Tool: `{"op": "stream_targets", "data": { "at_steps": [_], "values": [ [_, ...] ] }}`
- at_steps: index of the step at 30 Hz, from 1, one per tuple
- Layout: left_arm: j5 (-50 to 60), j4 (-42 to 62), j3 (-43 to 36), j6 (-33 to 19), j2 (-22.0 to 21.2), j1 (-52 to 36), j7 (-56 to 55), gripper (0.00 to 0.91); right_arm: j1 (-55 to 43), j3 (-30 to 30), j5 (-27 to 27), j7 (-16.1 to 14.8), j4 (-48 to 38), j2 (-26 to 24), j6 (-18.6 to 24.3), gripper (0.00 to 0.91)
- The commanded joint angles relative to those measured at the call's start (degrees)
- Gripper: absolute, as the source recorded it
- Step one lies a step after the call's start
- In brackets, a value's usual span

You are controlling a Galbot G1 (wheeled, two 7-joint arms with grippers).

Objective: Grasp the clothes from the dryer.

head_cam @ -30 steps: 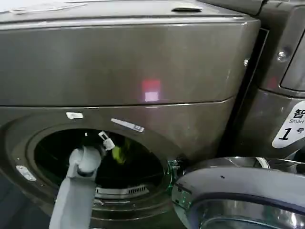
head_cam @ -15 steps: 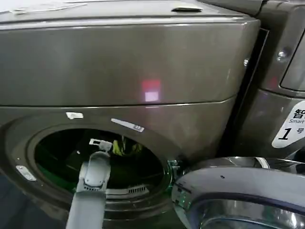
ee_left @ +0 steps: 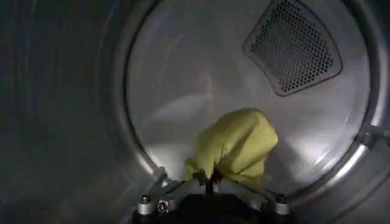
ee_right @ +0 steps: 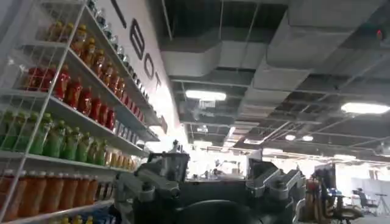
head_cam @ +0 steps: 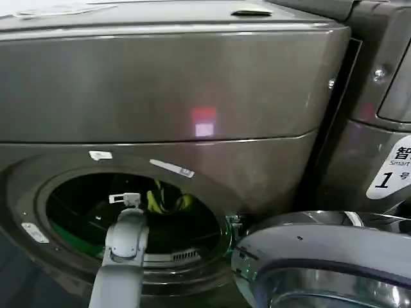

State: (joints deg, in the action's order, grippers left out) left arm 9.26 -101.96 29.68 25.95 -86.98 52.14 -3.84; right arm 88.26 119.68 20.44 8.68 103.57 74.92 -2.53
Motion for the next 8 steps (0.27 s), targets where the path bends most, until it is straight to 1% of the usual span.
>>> {"op": "stream_targets", "data": {
  "at_steps": [1,8],
  "values": [
    [-3.3,-0.5,0.0,0.7,-0.2,0.3,-2.0,0.0,-0.1,0.3,0.1,0.0,1.1,0.1,-1.8,0.907],
    [-3.3,-0.4,0.0,0.5,-0.3,0.2,-1.9,0.0,0.0,0.4,0.2,-0.1,1.3,0.2,-1.9,0.907]
  ]
}}
